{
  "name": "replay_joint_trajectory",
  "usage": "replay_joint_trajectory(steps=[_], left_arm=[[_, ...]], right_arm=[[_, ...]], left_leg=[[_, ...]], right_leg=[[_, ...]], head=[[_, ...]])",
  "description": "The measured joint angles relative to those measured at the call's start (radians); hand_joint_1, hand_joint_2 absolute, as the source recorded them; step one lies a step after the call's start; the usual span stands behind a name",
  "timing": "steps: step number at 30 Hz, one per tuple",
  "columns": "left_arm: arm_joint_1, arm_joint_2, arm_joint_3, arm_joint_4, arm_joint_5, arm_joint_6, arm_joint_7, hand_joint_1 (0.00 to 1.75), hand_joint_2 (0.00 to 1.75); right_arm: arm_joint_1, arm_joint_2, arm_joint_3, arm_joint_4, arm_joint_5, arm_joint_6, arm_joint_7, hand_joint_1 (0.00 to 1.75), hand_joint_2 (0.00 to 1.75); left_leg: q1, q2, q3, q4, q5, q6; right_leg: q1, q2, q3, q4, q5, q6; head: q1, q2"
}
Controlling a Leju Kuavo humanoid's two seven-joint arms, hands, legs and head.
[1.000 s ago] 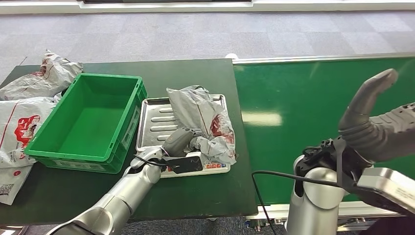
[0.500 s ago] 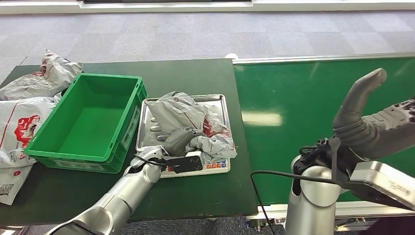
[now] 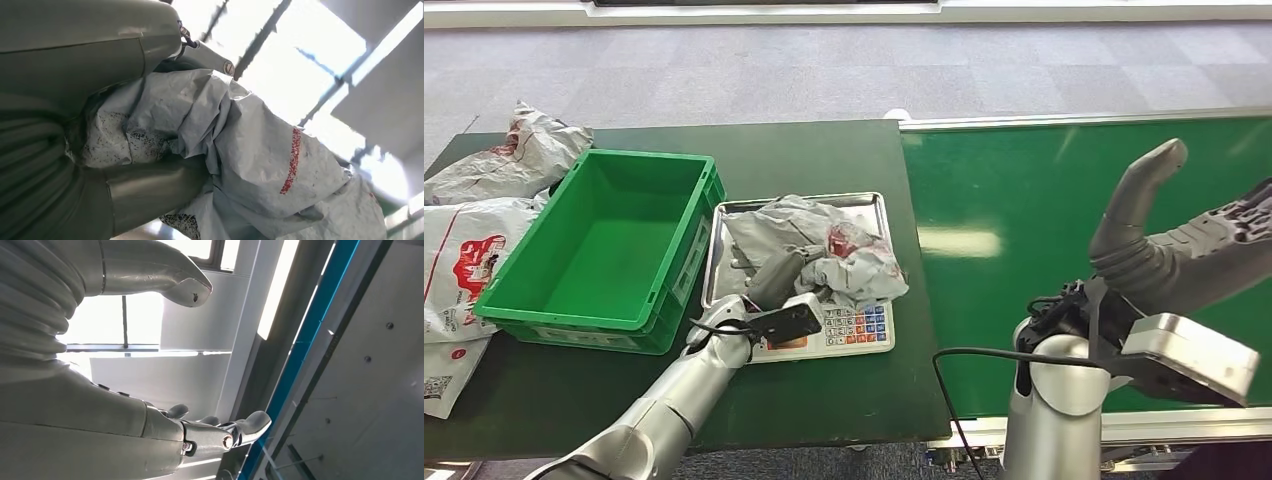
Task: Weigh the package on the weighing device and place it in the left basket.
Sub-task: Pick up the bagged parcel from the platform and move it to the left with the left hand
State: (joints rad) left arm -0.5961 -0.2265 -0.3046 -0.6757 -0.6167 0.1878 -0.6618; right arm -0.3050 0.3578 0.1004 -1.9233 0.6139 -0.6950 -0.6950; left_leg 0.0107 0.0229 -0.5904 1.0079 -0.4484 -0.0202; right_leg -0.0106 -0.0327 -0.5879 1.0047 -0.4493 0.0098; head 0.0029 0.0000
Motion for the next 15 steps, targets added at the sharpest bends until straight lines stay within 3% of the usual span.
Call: replay_joint_trajectory(steps=[3,6,9,11,15], left_arm=[[0.009,-0.003,0.085,-0.103,-0.053,0.265,0.029,1.75,1.75],[-0.011,-0.005,0.275,-0.324,-0.426,0.476,0.019,1.75,1.75],[-0.053,-0.003,0.516,-0.502,-0.834,0.515,-0.026,1.75,1.75],[-0.053,0.001,0.613,-0.577,-0.880,0.516,-0.030,1.75,1.75],[-0.052,0.001,0.717,-0.665,-0.865,0.516,-0.034,1.75,1.75]], right_arm=[[-0.002,0.000,-0.003,0.017,-0.010,0.000,0.000,0.00,1.75],[-0.013,0.000,-0.005,0.047,-0.032,0.000,0.000,0.00,1.75],[-0.027,0.000,-0.007,0.074,-0.040,0.000,0.000,0.00,1.75],[-0.031,0.000,-0.008,0.084,-0.040,-0.001,0.000,0.00,1.75],[-0.041,0.000,-0.010,0.101,-0.038,0.000,0.000,0.00,1.75]], left_leg=[[0.001,0.000,-0.001,0.000,0.001,-0.001],[0.002,0.001,-0.006,0.000,0.004,-0.003],[0.002,0.004,-0.005,-0.001,0.004,-0.004],[0.003,0.005,-0.005,-0.001,0.004,-0.006],[0.004,0.000,-0.007,-0.001,0.006,-0.006]], right_leg=[[0.001,0.001,-0.001,0.001,0.001,0.000],[0.002,0.002,-0.007,0.002,0.003,-0.002],[0.002,0.005,-0.008,0.002,0.004,-0.003],[0.002,0.006,-0.009,0.002,0.004,-0.004],[0.004,0.001,-0.009,0.002,0.004,-0.005]], head=[[0.000,0.000],[0.000,0.000],[0.000,0.000],[-0.001,0.000],[-0.002,0.000]])
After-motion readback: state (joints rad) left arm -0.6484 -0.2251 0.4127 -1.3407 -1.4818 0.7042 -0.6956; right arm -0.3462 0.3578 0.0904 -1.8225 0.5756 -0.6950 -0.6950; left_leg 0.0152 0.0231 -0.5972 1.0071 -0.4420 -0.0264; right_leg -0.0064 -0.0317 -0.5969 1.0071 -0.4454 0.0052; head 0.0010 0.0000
